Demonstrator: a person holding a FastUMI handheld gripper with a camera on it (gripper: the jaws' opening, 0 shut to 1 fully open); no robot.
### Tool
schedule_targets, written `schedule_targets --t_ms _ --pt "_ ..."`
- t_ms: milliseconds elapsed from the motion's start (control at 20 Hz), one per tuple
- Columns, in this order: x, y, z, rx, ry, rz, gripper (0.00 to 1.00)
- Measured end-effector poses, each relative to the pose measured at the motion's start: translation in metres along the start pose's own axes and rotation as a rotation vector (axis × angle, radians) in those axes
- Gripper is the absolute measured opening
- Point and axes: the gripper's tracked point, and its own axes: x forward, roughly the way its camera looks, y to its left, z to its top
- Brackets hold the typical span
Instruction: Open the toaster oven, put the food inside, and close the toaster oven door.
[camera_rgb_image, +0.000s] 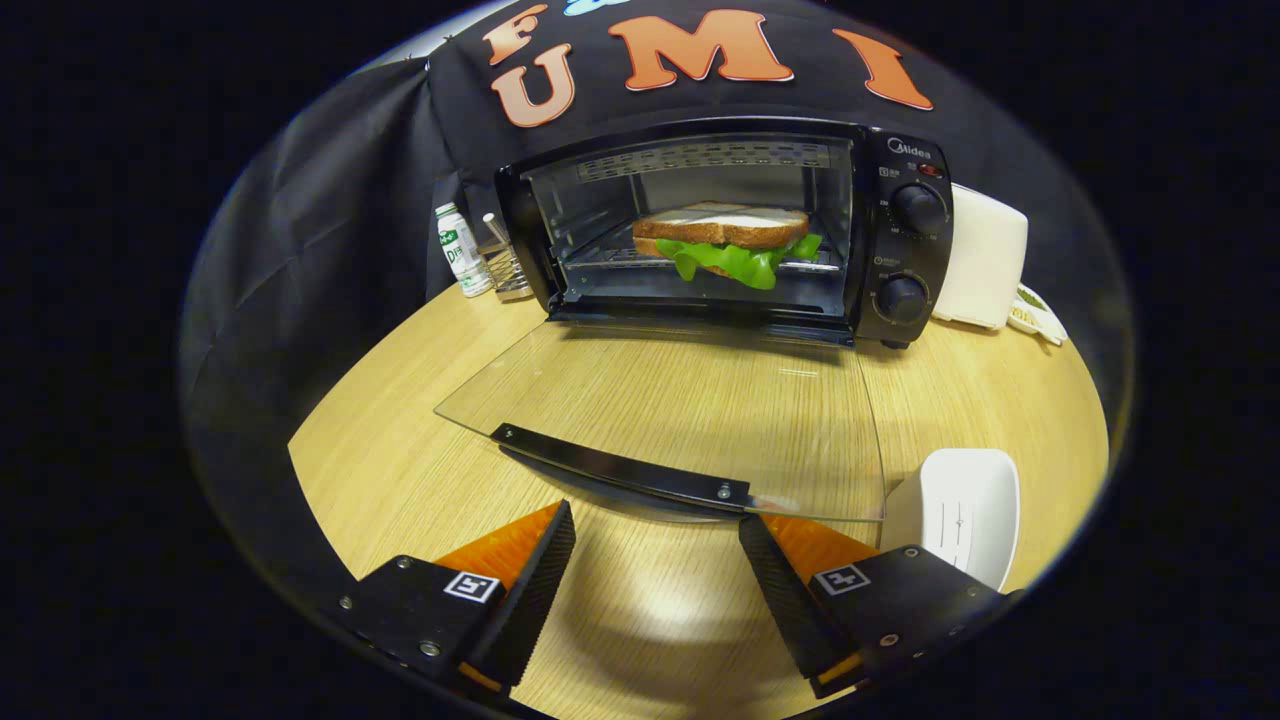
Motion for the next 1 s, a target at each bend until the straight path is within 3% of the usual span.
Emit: schedule_targets --t_ms 300,1000 --pt "-0.009 0.002 0.024 -0.045 -0.057 -0.024 0.99" --pt "-0.028 0.0 0.105 0.033 -0.222 0.041 1.0"
